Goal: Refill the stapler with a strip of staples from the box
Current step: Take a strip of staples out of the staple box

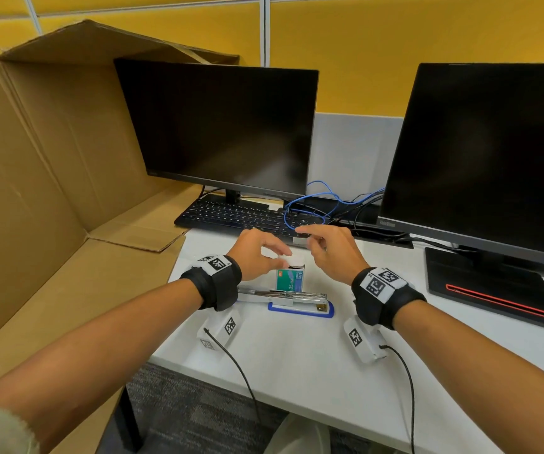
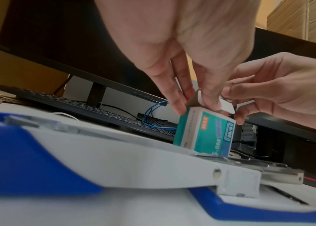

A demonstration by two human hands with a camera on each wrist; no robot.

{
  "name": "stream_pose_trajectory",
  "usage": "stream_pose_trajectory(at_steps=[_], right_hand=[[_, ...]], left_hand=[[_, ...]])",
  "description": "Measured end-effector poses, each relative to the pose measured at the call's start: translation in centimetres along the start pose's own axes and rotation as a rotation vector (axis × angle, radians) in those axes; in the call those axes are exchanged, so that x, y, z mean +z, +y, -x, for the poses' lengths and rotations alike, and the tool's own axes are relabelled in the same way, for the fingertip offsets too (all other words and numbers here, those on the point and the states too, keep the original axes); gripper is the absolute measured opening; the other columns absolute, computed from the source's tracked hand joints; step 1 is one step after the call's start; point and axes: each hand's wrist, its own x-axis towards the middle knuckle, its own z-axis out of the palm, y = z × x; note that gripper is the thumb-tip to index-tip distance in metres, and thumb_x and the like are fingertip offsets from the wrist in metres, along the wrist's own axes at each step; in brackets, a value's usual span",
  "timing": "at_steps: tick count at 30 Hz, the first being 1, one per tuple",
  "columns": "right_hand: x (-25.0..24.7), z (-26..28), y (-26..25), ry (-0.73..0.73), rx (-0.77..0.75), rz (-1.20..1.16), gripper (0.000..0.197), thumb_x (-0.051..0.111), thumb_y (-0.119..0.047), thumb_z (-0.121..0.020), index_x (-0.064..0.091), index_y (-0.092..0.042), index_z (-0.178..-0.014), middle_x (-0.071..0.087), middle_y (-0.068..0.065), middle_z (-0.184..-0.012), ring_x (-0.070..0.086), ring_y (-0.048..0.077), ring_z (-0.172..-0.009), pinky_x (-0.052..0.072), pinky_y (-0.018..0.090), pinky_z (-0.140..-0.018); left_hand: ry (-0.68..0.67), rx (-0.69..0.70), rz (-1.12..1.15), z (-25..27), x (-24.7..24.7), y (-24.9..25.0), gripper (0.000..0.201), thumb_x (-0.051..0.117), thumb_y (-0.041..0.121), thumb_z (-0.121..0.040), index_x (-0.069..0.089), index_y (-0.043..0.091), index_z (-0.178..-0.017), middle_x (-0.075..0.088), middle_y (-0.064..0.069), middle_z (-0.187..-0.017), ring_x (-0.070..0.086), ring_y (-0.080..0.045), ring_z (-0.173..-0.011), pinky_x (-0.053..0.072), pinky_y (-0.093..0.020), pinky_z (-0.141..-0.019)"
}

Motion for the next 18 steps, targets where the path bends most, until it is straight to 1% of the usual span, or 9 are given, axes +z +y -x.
stream_pose_trajectory(at_steps=[2,5,9,10,12,14,16,17,18], right_hand=[[0.12,0.07,0.06,-0.016,0.014,-0.007,0.034,0.053,-0.014,-0.095,0.064,-0.019,-0.127,0.075,0.006,-0.097,0.066,0.016,-0.082,0.057,0.029,-0.082],[0.32,0.10,0.19,-0.042,0.014,0.001,0.028,0.055,-0.017,-0.095,0.068,-0.016,-0.119,0.075,0.005,-0.099,0.066,0.015,-0.085,0.056,0.032,-0.087],[0.36,0.14,0.00,-0.066,-0.006,-0.006,0.022,0.056,-0.015,-0.094,0.072,-0.013,-0.110,0.075,0.005,-0.099,0.064,0.011,-0.082,0.052,0.023,-0.082],[0.33,0.14,-0.03,-0.068,-0.006,-0.009,0.022,0.057,-0.015,-0.094,0.072,-0.013,-0.109,0.075,0.004,-0.098,0.064,0.010,-0.081,0.052,0.024,-0.083],[0.24,0.19,0.03,-0.072,-0.003,-0.012,0.020,0.058,-0.015,-0.093,0.073,-0.013,-0.107,0.075,0.003,-0.098,0.063,0.010,-0.081,0.051,0.024,-0.084],[0.16,0.30,0.12,-0.074,-0.007,-0.006,0.019,0.059,-0.015,-0.093,0.073,-0.014,-0.105,0.075,0.002,-0.098,0.062,0.008,-0.080,0.050,0.020,-0.080],[0.15,0.41,0.19,-0.082,-0.014,0.000,0.019,0.060,-0.015,-0.092,0.073,-0.014,-0.105,0.075,0.001,-0.098,0.061,0.007,-0.079,0.048,0.013,-0.074],[0.14,0.49,0.19,-0.091,-0.012,-0.001,0.019,0.060,-0.016,-0.092,0.073,-0.013,-0.105,0.074,0.002,-0.098,0.061,0.007,-0.079,0.047,0.012,-0.073],[0.12,0.59,0.17,-0.100,-0.007,-0.005,0.019,0.060,-0.015,-0.092,0.072,-0.014,-0.106,0.074,0.002,-0.097,0.061,0.008,-0.079,0.049,0.015,-0.076]], left_hand=[[-0.006,0.011,-0.009,0.21,-0.04,-0.31,0.020,0.075,0.018,-0.080,0.078,0.017,-0.100,0.074,-0.001,-0.109,0.064,-0.012,-0.093,0.055,-0.028,-0.085],[0.013,0.010,-0.007,0.45,0.16,-0.54,0.018,0.073,0.017,-0.082,0.078,0.016,-0.099,0.073,-0.002,-0.111,0.063,-0.014,-0.094,0.054,-0.028,-0.085],[0.048,0.011,-0.035,0.41,0.41,-0.36,0.016,0.072,0.017,-0.082,0.078,0.016,-0.098,0.074,-0.003,-0.110,0.063,-0.014,-0.093,0.055,-0.033,-0.089],[0.049,0.020,-0.040,0.42,0.44,-0.31,0.016,0.073,0.017,-0.082,0.079,0.016,-0.097,0.074,-0.003,-0.110,0.064,-0.015,-0.094,0.056,-0.032,-0.088],[0.024,0.043,-0.052,0.41,0.48,-0.23,0.015,0.074,0.019,-0.081,0.079,0.015,-0.095,0.073,-0.003,-0.110,0.065,-0.015,-0.096,0.058,-0.027,-0.082],[-0.037,0.077,-0.077,0.54,0.60,-0.18,0.017,0.075,0.024,-0.080,0.080,0.014,-0.093,0.071,-0.002,-0.112,0.064,-0.012,-0.096,0.058,-0.022,-0.077],[-0.071,0.113,-0.135,0.67,0.76,-0.18,0.019,0.076,0.027,-0.080,0.079,0.015,-0.094,0.068,-0.001,-0.115,0.063,-0.013,-0.098,0.058,-0.024,-0.078],[-0.073,0.127,-0.170,0.64,0.83,-0.22,0.020,0.075,0.027,-0.080,0.079,0.015,-0.095,0.068,-0.001,-0.116,0.063,-0.014,-0.099,0.058,-0.025,-0.079],[-0.071,0.138,-0.207,0.55,0.89,-0.25,0.019,0.075,0.027,-0.081,0.078,0.014,-0.095,0.067,-0.002,-0.117,0.063,-0.015,-0.100,0.057,-0.025,-0.080]])
